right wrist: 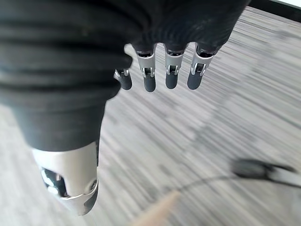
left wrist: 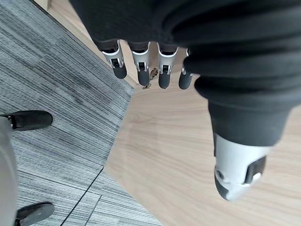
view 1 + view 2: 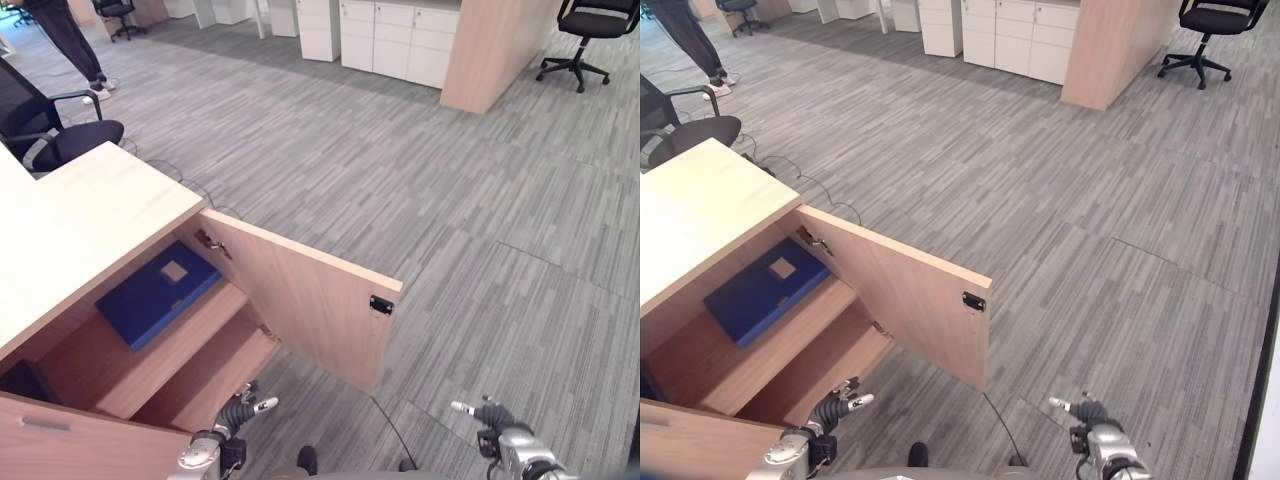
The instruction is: Put the empty folder in the office cabinet
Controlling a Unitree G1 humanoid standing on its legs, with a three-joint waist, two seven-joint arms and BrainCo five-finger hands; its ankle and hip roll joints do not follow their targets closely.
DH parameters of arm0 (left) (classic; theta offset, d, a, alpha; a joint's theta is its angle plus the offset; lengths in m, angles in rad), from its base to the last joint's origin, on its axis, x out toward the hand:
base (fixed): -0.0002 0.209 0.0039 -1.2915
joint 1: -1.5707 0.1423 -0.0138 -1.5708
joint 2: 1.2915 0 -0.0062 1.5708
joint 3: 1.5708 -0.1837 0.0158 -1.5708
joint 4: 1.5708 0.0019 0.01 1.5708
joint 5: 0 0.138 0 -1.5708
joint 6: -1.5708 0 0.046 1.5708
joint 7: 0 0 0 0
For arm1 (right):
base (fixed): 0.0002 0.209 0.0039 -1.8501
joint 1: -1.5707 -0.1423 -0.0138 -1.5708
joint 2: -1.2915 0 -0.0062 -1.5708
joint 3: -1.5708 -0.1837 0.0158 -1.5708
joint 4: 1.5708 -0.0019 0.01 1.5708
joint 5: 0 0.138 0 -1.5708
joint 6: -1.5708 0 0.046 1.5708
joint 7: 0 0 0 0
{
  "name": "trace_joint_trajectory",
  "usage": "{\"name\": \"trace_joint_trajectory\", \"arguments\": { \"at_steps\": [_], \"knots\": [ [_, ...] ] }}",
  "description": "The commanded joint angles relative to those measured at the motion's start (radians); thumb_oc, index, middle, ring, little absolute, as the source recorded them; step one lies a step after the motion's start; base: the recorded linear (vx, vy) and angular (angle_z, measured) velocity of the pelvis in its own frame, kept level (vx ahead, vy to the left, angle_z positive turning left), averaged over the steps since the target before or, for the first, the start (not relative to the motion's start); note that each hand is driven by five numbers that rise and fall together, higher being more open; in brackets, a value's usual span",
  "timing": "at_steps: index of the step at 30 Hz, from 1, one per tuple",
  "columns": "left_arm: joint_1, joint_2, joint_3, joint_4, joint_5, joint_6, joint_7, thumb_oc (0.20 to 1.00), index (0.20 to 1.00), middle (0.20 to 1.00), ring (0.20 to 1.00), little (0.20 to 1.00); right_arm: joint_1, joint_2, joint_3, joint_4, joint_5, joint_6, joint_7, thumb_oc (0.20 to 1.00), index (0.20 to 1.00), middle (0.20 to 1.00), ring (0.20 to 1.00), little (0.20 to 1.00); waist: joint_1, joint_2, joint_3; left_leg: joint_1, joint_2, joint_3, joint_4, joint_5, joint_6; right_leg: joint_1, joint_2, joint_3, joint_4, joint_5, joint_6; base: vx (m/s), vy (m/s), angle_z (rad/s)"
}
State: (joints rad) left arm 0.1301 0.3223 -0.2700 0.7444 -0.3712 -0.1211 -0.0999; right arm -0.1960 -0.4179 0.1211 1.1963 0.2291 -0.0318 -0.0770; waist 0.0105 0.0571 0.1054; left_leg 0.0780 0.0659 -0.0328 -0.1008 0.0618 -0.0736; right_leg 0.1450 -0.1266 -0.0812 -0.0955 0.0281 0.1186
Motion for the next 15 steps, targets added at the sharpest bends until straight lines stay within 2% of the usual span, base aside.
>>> {"name": "trace_joint_trajectory", "arguments": {
  "at_steps": [1,4,9,15],
  "knots": [
    [-0.043,0.062,-0.007,-0.061,-0.007,-0.035,-0.016,1.0,1.0,1.0,1.0,1.0,-0.139,-0.049,0.015,0.004,0.07,-0.023,-0.01,1.0,1.0,1.0,1.0,1.0,0.048,-0.05,0.019,0.041,0.048,-0.01,0.021,-0.085,-0.033,0.013,-0.058,-0.045,0.025,-0.046,0.075,0.01,0.024,0.1],
    [-0.024,0.097,-0.031,-0.108,-0.027,-0.03,-0.035,1.0,1.0,1.0,1.0,1.0,-0.289,-0.071,0.031,0.022,0.111,-0.029,-0.033,1.0,1.0,1.0,1.0,1.0,0.082,-0.062,0.018,0.039,0.046,-0.014,0.022,-0.089,-0.03,0.015,-0.063,-0.052,0.03,-0.047,0.08,0.01,0.025,0.09],
    [-0.024,0.105,-0.053,-0.115,-0.041,-0.028,-0.039,1.0,1.0,1.0,1.0,1.0,-0.43,-0.077,0.062,0.034,0.149,-0.041,-0.049,1.0,1.0,1.0,1.0,1.0,0.12,-0.07,0.019,0.03,0.04,-0.031,0.023,-0.089,-0.026,0.016,-0.064,-0.067,0.034,-0.047,0.084,0.0,0.004,0.05],
    [-0.024,0.107,-0.054,-0.096,-0.038,-0.024,-0.036,1.0,1.0,1.0,1.0,1.0,-0.476,-0.036,0.093,0.038,0.148,-0.04,-0.047,1.0,1.0,1.0,1.0,1.0,0.152,-0.073,0.021,0.011,0.036,-0.064,0.025,-0.083,-0.025,0.018,-0.067,-0.094,0.045,-0.055,0.081,0.0,-0.004,0.18]
  ]
}}
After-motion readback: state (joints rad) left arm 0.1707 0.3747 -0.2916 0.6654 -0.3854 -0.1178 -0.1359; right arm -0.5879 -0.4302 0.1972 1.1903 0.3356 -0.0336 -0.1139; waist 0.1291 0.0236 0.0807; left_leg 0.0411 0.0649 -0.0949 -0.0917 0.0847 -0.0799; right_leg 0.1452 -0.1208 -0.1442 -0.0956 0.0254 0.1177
